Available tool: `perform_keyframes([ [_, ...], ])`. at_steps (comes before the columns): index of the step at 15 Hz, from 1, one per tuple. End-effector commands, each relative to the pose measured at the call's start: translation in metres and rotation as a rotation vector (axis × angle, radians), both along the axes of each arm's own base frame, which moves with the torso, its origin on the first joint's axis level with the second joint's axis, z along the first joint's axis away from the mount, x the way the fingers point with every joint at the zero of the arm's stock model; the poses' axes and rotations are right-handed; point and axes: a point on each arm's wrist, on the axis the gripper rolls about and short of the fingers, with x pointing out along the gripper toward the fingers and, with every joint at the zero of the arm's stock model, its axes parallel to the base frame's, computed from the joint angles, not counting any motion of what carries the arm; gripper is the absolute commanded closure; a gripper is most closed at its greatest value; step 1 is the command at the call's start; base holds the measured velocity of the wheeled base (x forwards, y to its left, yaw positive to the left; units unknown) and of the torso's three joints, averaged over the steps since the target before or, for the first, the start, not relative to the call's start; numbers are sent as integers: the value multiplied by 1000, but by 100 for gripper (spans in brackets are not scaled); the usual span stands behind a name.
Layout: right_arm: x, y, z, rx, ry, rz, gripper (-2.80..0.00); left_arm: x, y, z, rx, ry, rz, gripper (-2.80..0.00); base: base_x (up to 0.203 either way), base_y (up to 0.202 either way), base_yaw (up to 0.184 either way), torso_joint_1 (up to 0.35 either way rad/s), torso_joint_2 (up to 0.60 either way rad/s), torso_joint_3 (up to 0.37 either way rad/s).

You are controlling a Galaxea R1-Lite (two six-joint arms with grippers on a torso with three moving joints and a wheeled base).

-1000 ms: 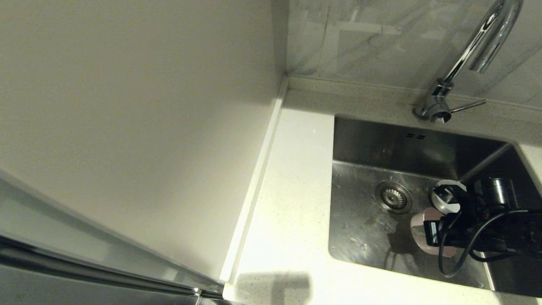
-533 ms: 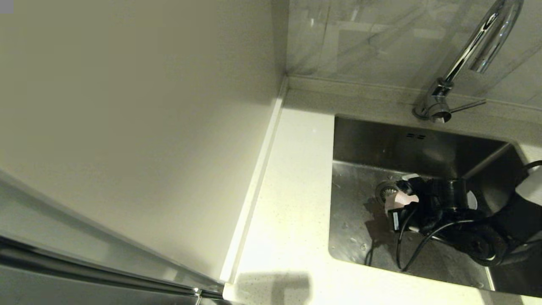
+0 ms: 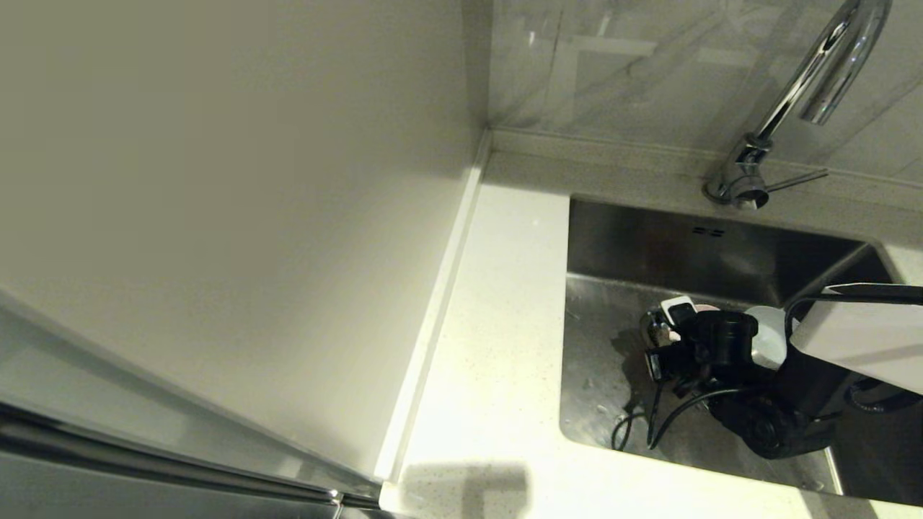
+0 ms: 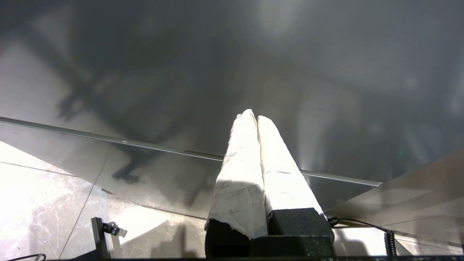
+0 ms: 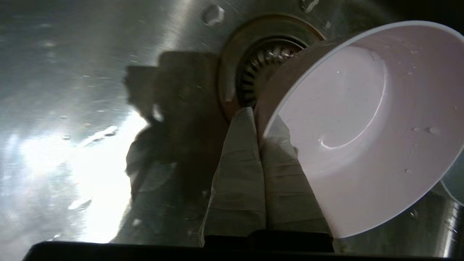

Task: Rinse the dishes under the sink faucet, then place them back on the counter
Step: Put a bowl into the sink

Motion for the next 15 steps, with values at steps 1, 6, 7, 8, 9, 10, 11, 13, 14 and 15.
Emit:
perform_keyframes([
  [1,3,0,-9,-10,12,-17,0,0,0,-1,0,3,1,0,0,0,0,0,0,0],
  [6,20,-9,-31,-18,30,-57,0,0,0,-1,0,3,0,0,0,0,0,0,0,0],
  [7,21,-10,-33,-18,31,-59,0,0,0,-1,0,3,1,0,0,0,0,0,0,0],
  [8,23,-11,-34,-19,26,-66,0,0,0,-1,0,3,0,0,0,0,0,0,0,0],
  [9,27,-12,-34,-23,18,-79,0,0,0,-1,0,3,0,0,0,0,0,0,0,0],
  [10,28,-15,-35,-36,17,-96,0,0,0,-1,0,3,1,0,0,0,0,0,0,0],
  [11,28,-17,-35,-41,19,-100,0,0,0,-1,0,3,1,0,0,0,0,0,0,0],
  [13,28,-20,-38,-44,26,-114,0,0,0,-1,0,3,1,0,0,0,0,0,0,0],
  [14,27,-21,-39,-48,28,-125,-232,0,0,-1,0,3,0,0,0,0,0,0,0,0],
  [15,26,-21,-37,-48,25,-128,-280,0,0,-1,0,3,1,0,0,0,0,0,0,0],
])
